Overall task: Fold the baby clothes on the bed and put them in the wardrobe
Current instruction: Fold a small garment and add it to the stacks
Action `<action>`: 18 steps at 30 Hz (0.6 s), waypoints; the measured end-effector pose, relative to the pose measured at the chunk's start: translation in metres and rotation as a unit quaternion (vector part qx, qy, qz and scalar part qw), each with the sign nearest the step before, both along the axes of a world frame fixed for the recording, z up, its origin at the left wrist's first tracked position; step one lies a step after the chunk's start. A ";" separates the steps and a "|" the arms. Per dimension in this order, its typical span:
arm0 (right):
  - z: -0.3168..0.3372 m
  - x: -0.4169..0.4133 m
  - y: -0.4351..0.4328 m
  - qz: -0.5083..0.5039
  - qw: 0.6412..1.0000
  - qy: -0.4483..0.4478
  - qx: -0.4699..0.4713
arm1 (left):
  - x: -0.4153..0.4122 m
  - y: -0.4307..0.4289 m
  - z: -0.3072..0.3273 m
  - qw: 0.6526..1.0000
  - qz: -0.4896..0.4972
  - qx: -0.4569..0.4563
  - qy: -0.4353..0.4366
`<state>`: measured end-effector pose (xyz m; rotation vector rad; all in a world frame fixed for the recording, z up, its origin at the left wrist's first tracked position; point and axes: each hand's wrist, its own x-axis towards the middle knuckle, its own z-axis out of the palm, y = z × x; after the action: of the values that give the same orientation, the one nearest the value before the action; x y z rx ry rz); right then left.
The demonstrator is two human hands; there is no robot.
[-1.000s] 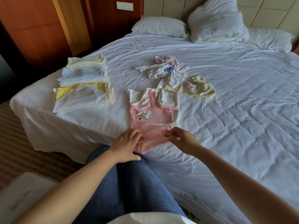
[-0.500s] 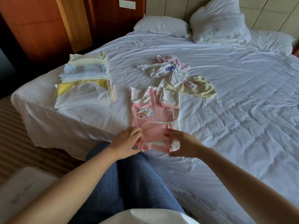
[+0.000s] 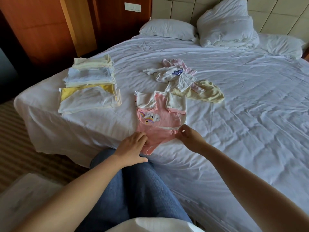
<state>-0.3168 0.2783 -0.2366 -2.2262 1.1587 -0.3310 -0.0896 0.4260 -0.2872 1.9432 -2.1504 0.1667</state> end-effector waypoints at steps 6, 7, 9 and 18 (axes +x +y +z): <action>0.000 0.002 -0.003 -0.022 1.000 0.008 0.005 | -0.004 -0.005 -0.001 0.995 0.011 -0.051 0.080; -0.001 0.002 -0.003 -0.022 1.000 0.008 0.003 | -0.004 -0.006 0.002 0.993 0.022 -0.049 0.106; -0.003 0.000 -0.001 -0.019 1.000 0.006 0.000 | -0.003 -0.009 0.007 0.986 0.048 -0.037 0.154; -0.007 -0.011 0.016 0.074 0.989 0.075 -0.105 | -0.004 -0.015 0.024 0.970 0.103 -0.001 0.219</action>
<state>-0.3282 0.2940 -0.2434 -2.5444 1.0670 -0.2365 -0.0935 0.4113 -0.2636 1.9733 -1.6679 -0.2091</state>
